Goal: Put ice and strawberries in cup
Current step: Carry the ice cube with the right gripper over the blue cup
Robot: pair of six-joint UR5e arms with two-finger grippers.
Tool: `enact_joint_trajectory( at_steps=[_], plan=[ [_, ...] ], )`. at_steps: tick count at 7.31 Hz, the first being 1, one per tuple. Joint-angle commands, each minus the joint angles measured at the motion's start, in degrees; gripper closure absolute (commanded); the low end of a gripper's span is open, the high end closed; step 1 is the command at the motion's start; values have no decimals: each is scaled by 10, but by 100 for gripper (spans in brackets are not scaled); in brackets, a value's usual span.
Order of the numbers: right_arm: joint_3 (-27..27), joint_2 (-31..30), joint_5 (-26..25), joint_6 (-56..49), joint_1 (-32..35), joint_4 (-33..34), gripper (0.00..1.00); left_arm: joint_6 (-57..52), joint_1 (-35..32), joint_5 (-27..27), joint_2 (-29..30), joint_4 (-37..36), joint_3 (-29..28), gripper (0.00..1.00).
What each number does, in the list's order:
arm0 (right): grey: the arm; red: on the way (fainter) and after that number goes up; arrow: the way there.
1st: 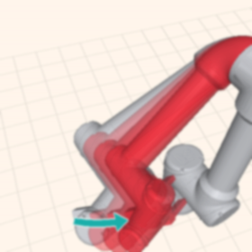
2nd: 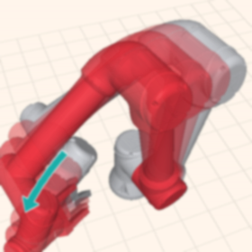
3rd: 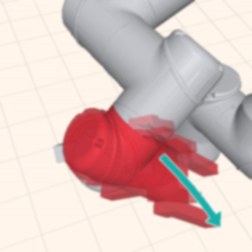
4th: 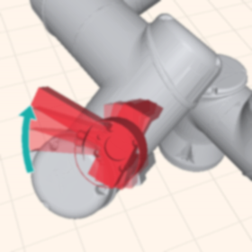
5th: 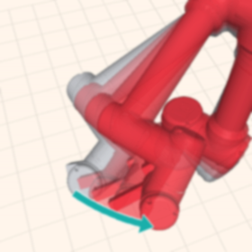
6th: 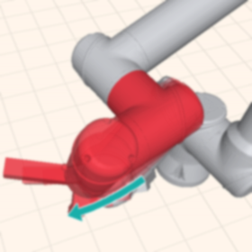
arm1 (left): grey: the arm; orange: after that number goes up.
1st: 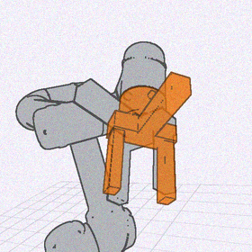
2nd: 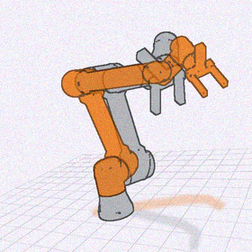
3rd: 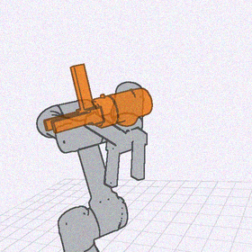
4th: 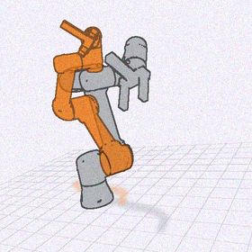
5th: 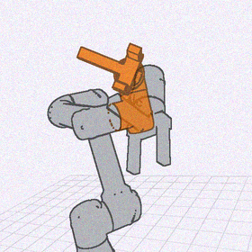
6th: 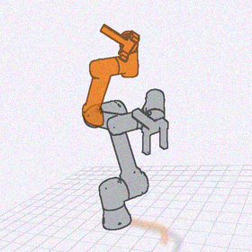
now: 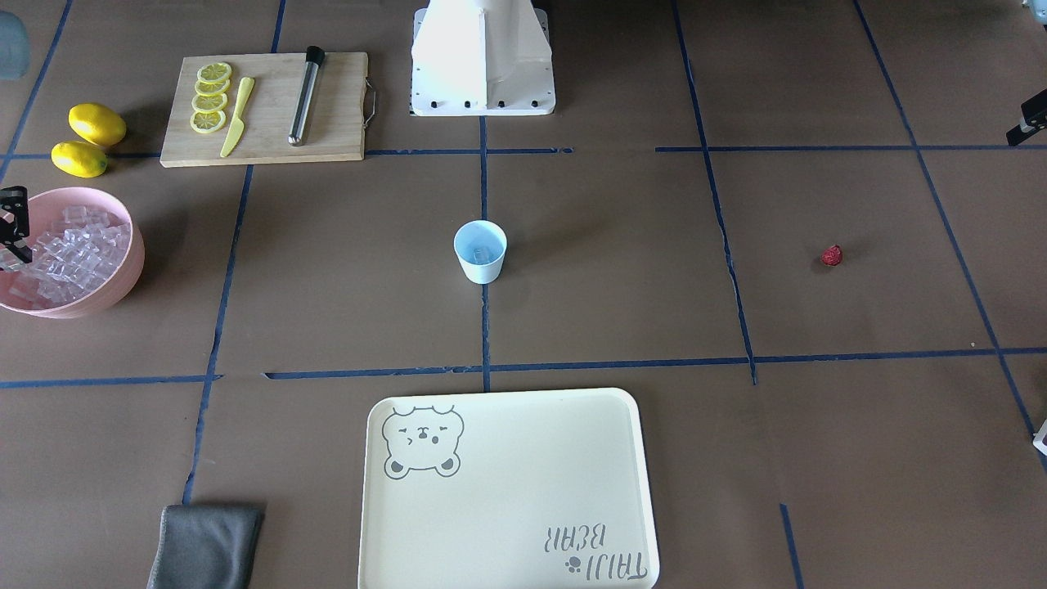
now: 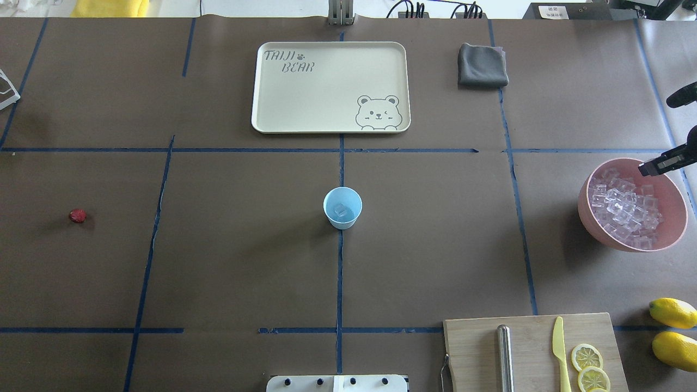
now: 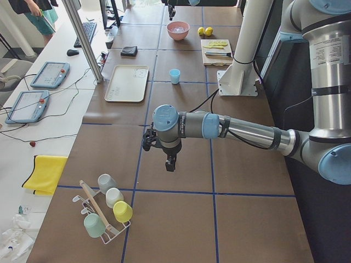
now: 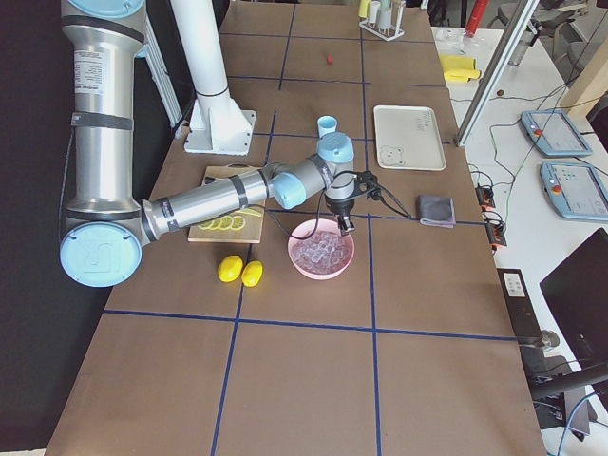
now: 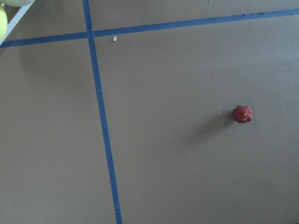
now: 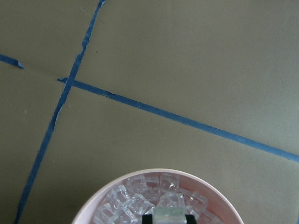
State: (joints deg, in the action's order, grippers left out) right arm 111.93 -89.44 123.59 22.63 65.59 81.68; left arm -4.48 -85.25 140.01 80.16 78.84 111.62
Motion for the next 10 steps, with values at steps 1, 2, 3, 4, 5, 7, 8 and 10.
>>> enact_joint_trajectory(
  at_steps=[1, 2, 3, 4, 5, 7, 8, 10],
  plan=[
    [11, 85, 1, 134, -26, 44, 100, 0, 0, 0, 0, 0, 0, 0],
    [10, 129, -3, 198, -73, 46, 100, 0, 0, 0, 0, 0, 0, 0],
    [5, 201, -24, 285, -138, 82, 100, 0, 0, 0, 0, 0, 0, 0],
    [-3, 285, -81, 358, -197, 144, 100, 0, 0, 0, 1, 0, 0, 0],
    [-16, 349, -116, 397, -237, 187, 100, 0, 0, 0, 2, 0, -1, 0],
    [-79, 439, -148, 470, -301, 190, 100, 0, 0, 0, 1, 0, -4, 0],
    [-133, 483, -197, 489, -337, 188, 100, 0, 0, 0, 1, 0, -4, 0],
    [-187, 513, -208, 506, -363, 186, 100, 0, 10, 0, 1, 0, -5, 0]
  ],
)
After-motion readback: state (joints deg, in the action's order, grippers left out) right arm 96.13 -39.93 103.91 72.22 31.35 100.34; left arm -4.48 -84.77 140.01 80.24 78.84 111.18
